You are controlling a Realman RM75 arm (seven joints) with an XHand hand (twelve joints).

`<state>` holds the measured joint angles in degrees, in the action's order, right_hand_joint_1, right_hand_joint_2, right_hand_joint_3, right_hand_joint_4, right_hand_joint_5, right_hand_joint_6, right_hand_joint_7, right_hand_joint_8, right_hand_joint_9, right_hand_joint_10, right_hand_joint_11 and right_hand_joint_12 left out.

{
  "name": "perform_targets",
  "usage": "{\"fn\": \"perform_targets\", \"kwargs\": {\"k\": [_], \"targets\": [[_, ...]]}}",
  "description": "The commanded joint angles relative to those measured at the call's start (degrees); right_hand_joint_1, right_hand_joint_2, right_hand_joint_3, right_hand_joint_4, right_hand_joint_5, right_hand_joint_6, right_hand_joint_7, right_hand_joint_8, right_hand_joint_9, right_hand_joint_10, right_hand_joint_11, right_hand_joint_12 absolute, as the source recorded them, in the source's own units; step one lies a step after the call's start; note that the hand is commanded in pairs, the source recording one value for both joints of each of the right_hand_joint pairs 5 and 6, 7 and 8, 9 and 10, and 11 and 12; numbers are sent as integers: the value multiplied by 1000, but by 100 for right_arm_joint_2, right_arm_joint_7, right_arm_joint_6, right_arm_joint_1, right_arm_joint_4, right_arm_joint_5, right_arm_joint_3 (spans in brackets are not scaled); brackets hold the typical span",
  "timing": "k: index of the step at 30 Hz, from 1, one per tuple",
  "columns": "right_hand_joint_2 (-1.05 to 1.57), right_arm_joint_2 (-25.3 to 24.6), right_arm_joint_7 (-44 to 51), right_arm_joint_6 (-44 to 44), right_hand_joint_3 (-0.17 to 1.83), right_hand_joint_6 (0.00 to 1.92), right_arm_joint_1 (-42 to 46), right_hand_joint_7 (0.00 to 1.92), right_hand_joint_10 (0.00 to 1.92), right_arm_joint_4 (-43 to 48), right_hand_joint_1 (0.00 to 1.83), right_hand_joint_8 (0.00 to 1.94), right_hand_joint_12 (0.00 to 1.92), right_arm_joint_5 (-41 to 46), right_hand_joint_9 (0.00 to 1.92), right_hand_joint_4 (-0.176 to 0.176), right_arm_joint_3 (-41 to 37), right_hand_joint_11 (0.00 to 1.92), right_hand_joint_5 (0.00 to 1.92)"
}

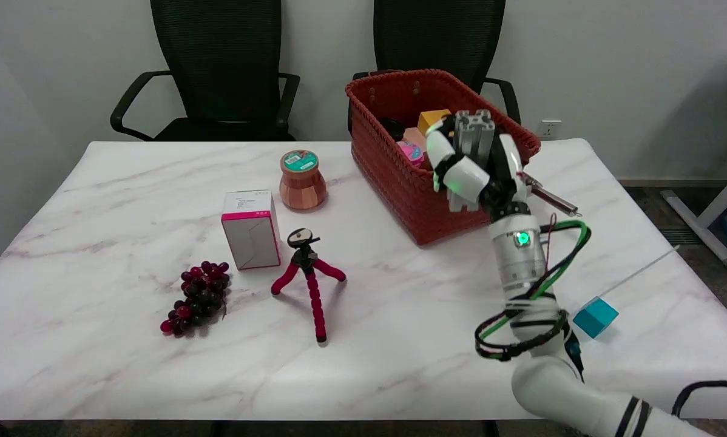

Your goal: Place the metal rectangular block into the brown storage basket.

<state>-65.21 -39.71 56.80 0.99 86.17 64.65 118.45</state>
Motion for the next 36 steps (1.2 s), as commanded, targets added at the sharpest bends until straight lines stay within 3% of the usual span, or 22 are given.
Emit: {"fn": "perform_targets", "kwargs": {"k": [1,18,29,36], "targets": [[1499,256,-21,-478,658,1913,-1474,1920,1904,-263,830,1920,1854,109,1904,0,-470,1854,1913],[1455,159,-21,-1581,708,1801,-3001,1920,1826,-1641,837,1920,1768,253,1826,0,-653,1768,1801],[1317,-173,-21,-2278,787,1690,-4035,1920,1785,-3244,879,1920,1718,271,1785,0,170,1718,1690],[1167,-413,-260,-2512,833,1633,-4145,1912,1762,-4122,876,1912,1688,373,1762,0,290,1688,1633]]}}
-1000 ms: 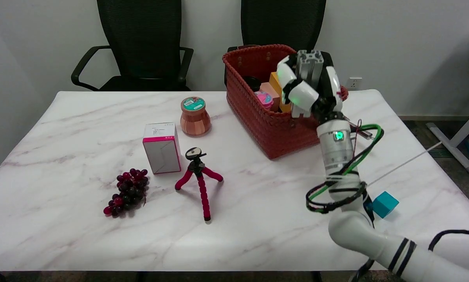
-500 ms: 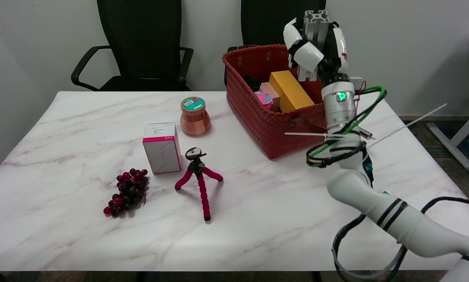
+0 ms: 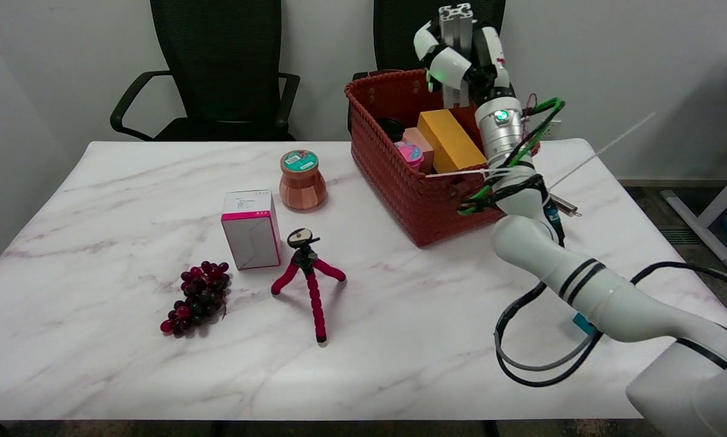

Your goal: Place the metal rectangular block into the brown storage basket.

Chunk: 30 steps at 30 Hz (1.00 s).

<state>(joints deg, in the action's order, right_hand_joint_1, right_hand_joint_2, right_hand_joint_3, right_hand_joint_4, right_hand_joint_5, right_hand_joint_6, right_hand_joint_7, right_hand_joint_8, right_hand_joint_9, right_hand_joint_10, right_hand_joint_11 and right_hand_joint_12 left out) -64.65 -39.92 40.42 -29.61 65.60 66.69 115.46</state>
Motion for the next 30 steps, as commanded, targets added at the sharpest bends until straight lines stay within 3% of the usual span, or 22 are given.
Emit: {"fn": "perform_targets", "kwargs": {"k": [1,12,19,21,23,28,29,30], "targets": [[1158,-479,-308,-914,835,1628,-1088,1911,1761,-2170,878,1911,1686,169,1761,0,599,1686,1628],[1095,-483,-400,-1441,862,1569,-1095,1911,1763,-2498,890,1911,1691,177,1763,0,545,1691,1569],[1002,-385,-387,-1736,862,1424,-1079,1864,1745,-2233,924,1864,1692,177,1745,0,467,1692,1424],[876,-282,-363,-1814,897,1285,-1075,1792,1684,-2062,952,1792,1713,150,1684,0,467,1713,1285],[623,-184,-360,-1938,996,969,-1062,1576,1514,-1931,1002,1576,1692,156,1514,0,467,1692,969],[461,156,-352,-2683,1013,642,-967,1366,1319,-1377,1043,1366,1594,124,1319,0,276,1594,642],[433,215,-352,-2775,992,411,-941,1283,1243,-1276,1062,1283,1546,116,1243,0,231,1546,411],[395,273,-352,-2821,988,255,-900,1092,1031,-1171,1087,1092,1337,113,1031,0,188,1337,255]]}}
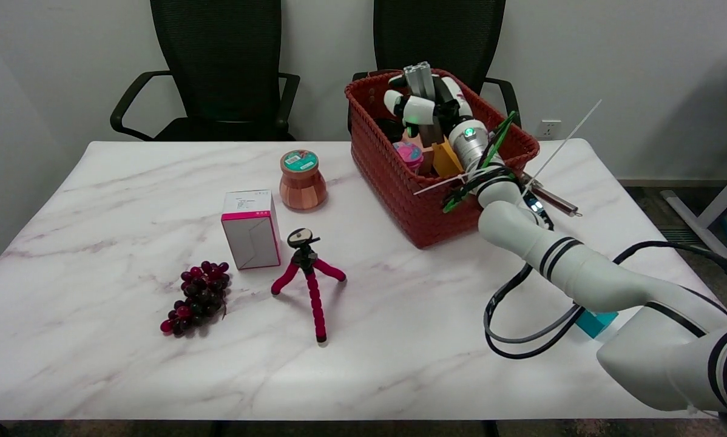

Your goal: Place the metal rectangular block into the brown storage basket.

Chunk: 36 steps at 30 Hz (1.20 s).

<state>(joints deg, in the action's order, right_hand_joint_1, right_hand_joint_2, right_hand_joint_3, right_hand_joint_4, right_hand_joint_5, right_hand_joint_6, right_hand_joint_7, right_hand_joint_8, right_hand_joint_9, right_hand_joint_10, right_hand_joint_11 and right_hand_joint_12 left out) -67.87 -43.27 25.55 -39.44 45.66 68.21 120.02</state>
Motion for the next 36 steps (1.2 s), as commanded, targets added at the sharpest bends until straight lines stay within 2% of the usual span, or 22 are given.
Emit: {"fn": "perform_targets", "kwargs": {"k": [1,2,4,9,14,18,25,29,36], "targets": [[361,623,-17,-1338,999,210,111,992,872,891,1099,992,1153,-39,872,0,-303,1153,210],[340,648,-17,-1338,1003,188,151,915,744,958,1106,915,993,-39,744,0,-364,993,188],[277,682,25,-1338,1012,136,244,747,609,1071,1112,747,674,-47,609,0,-503,674,136],[158,722,256,-1343,1007,81,416,503,456,1350,1114,503,255,-47,456,0,-813,255,81],[146,767,353,-1237,949,75,612,443,407,1632,1113,443,165,-47,407,0,-1101,165,75],[155,821,657,-734,926,70,851,384,345,2013,1110,384,75,-24,345,0,-1363,75,70],[314,927,723,374,866,79,1840,380,354,3006,1093,380,86,9,354,0,-1965,86,79],[432,941,1117,921,835,85,2534,388,358,3680,1084,388,102,125,358,0,-2317,102,85],[513,827,1877,2047,858,90,3574,391,384,4466,1082,391,164,346,384,0,-2328,164,90]]}}
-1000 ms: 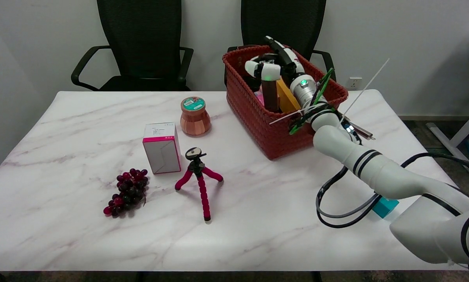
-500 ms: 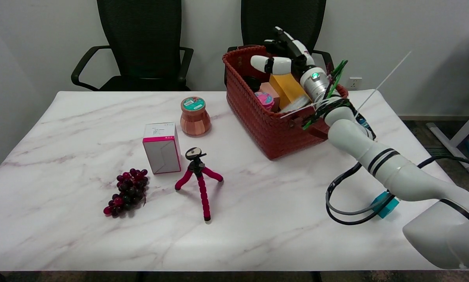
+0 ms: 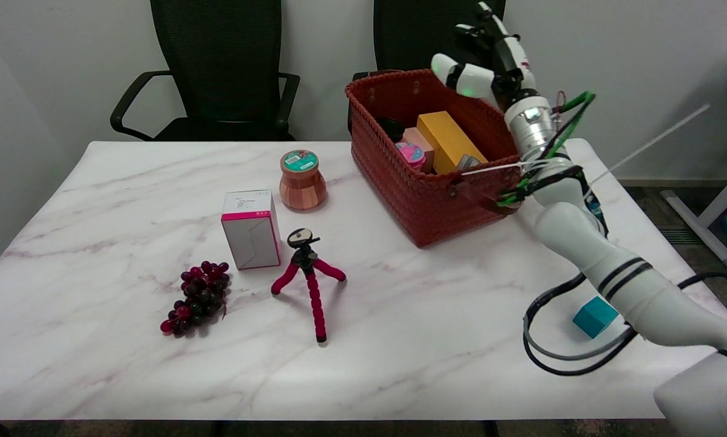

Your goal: Place the metal rectangular block into the brown storage basket.

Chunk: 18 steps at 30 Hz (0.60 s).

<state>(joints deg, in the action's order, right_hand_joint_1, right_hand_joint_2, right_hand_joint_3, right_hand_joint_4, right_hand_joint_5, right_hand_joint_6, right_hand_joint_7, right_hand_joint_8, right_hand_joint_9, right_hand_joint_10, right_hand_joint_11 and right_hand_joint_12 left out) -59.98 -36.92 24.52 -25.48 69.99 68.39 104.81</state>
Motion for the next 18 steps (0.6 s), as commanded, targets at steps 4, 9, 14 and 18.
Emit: {"fn": "perform_targets", "kwargs": {"k": [4,9,14,18], "targets": [[532,-73,1521,2963,870,87,2667,432,436,2404,1090,432,258,239,436,0,-661,258,87],[516,-180,1736,3863,883,79,3104,472,464,2588,1111,472,296,-113,464,0,-317,296,79],[511,-285,1754,4800,887,78,3476,495,476,2530,1116,495,315,-272,476,0,154,315,78],[530,-341,1754,5549,897,78,3669,513,486,2408,1111,513,332,-423,486,0,713,332,78]]}}
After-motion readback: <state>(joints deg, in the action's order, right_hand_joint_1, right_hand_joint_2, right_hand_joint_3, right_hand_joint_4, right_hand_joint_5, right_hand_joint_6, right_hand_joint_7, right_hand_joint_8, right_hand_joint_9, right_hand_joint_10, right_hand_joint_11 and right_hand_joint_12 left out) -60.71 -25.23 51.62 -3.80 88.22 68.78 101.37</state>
